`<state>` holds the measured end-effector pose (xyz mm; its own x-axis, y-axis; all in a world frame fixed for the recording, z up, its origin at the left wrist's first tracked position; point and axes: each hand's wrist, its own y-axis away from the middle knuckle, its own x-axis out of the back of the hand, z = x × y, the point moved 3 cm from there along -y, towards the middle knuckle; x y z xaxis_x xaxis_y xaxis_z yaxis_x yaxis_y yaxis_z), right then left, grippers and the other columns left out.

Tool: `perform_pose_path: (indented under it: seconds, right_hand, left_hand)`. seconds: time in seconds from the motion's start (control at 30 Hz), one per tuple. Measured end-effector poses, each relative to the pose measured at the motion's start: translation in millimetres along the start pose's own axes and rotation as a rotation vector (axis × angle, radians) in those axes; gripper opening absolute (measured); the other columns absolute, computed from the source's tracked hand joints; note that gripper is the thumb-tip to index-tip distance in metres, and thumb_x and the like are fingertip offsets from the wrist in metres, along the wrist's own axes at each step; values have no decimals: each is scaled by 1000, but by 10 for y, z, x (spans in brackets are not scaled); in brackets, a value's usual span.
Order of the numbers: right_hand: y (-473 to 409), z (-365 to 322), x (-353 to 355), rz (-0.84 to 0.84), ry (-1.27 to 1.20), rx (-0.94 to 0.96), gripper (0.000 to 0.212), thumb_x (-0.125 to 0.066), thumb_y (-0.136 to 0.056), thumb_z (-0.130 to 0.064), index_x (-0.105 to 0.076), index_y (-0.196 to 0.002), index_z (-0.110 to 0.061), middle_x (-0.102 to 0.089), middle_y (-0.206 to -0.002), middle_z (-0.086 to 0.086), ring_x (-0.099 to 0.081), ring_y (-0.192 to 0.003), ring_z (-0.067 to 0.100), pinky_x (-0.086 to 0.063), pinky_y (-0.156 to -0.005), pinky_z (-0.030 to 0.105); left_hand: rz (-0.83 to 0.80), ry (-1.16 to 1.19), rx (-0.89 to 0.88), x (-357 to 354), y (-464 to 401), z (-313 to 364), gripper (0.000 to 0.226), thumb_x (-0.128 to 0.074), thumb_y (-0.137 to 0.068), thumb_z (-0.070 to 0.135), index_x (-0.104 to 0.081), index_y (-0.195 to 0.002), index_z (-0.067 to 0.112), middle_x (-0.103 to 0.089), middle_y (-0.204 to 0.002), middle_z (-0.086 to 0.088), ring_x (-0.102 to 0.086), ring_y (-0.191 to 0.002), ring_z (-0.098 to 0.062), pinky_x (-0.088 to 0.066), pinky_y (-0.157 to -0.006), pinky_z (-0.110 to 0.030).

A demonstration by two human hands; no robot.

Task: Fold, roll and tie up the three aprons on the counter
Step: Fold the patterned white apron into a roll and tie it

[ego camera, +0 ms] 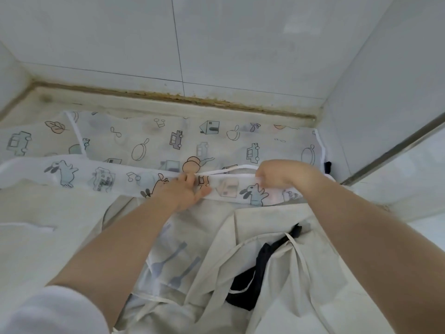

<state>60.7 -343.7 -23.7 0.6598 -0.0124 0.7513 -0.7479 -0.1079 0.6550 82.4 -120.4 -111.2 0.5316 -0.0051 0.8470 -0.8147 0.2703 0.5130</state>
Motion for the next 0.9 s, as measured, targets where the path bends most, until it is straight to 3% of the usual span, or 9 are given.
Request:
perform_pose_path:
  seconds: [0.1, 0.23, 0.4, 0.47, 0.57, 0.63, 0.73, 0.8, 0.9]
  right_hand:
    - [-54, 166, -178, 131, -8, -137, 27, -56, -89, -34, -50, -72, -15, -51, -73, -1, -51, -67, 18, -39, -61, 26]
    - [-62, 263, -356, 210, 138, -178, 28, -43, -97, -38, -59, -107, -17, -52, -83, -2, -52, -81, 19, -36, -74, 30]
    - [-69, 259, -440, 246, 22, -93, 33, -34, -101, -32, -56, -112, -10, -55, -93, 7, -51, -87, 23, -36, -70, 30]
    - [-61, 281, -452, 278, -13, -50, 33, -35, -101, -35, -55, -105, -9, -50, -84, 4, -52, -87, 25, -35, -69, 31]
    - [-32, 332, -485, 217, -71, 27, 29, -46, -95, -45, -48, -96, -15, -48, -77, -2, -49, -82, 22, -37, -67, 31]
    - [53, 420, -482, 148, -41, 46, 35, -59, -84, -44, -51, -105, -18, -57, -94, -1, -53, -90, 21, -45, -71, 32]
    - [234, 691, -417, 140, -21, -51, 31, -56, -84, -26, -54, -115, -20, -58, -108, 0, -55, -103, 22, -46, -76, 30]
    - [330, 942, -385, 242, -86, -149, 9, -51, -86, -12, -55, -92, -16, -52, -88, -3, -52, -95, 24, -40, -68, 25]
    - [419, 1135, -378, 434, -405, -135, 18, -52, -89, -5, -47, -71, -6, -43, -69, 1, -44, -74, 22, -28, -54, 22]
  left_hand:
    - [-29, 7, 41, 5, 17, -43, 70, -18, -90, 66, -27, -137, 15, -29, -143, -6, -37, -129, -27, -34, -98, -41]
    - [-4, 5, 132, 78, -10, 56, 61, -32, -94, 53, -36, -135, 9, -37, -138, -13, -44, -123, -32, -37, -99, -42]
    - [172, 13, -317, 324, 34, 820, 26, -42, -95, 23, -47, -117, 9, -51, -117, -10, -51, -109, -29, -39, -82, -32]
    - [115, 139, -437, 300, 25, 1088, 29, -47, -94, 33, -47, -115, 12, -52, -115, -9, -50, -108, -27, -39, -84, -32]
    - [34, 115, -361, 103, -75, 1173, 49, -44, -91, 55, -44, -120, 15, -45, -124, -9, -44, -115, -28, -38, -95, -40]
    - [29, 78, -282, -4, -104, 1135, 56, -40, -88, 62, -40, -122, 17, -40, -127, -7, -39, -120, -29, -35, -98, -43]
    - [28, 94, -247, -43, -140, 1113, 60, -37, -88, 64, -39, -122, 14, -39, -129, -8, -37, -123, -29, -33, -101, -44]
    - [13, 125, -230, -20, -172, 1105, 64, -36, -88, 65, -38, -126, 13, -38, -133, -10, -36, -125, -29, -33, -103, -45]
    - [24, 93, -203, 1, -201, 1057, 67, -34, -89, 65, -37, -128, 11, -37, -136, -11, -36, -126, -30, -34, -103, -47]
